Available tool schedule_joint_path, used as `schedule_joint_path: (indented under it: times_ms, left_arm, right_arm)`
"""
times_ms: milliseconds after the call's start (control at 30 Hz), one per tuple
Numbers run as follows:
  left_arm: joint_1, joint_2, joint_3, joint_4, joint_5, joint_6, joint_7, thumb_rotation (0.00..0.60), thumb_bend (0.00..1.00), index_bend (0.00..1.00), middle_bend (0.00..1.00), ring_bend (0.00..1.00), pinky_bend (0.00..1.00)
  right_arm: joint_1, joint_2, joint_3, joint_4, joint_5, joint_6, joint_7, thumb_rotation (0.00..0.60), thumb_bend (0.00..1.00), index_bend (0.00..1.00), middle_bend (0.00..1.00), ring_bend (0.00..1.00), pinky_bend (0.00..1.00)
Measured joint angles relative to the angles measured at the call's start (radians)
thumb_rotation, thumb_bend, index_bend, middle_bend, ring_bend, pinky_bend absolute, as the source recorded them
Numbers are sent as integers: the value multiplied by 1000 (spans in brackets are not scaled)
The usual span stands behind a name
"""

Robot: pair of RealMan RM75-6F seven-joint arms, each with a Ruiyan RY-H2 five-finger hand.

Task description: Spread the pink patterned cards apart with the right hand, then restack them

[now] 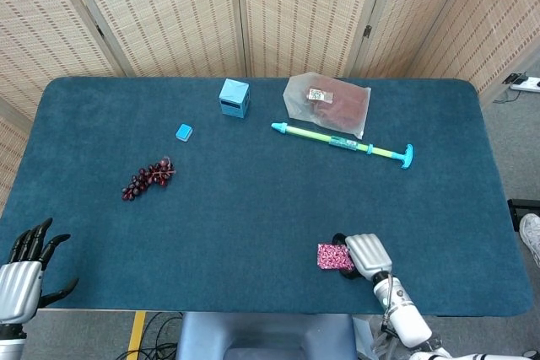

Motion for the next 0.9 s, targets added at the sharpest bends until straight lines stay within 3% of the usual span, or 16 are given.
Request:
schedule_joint_path:
  times_ms: [600, 900]
  left_arm:
    - [2, -6, 0, 14, -5, 2, -10, 600, 230, 244, 30, 21, 90]
    - [-2, -6, -6, 7, -1, 7, -4, 600, 230, 244, 30, 21, 90]
  right_arm:
    - [-10, -2, -2, 3, -16, 2, 22, 600, 254, 306, 1000, 1000, 1000]
    - [-36, 91, 11, -30, -119, 76, 81, 600, 259, 302, 998, 1000, 1000]
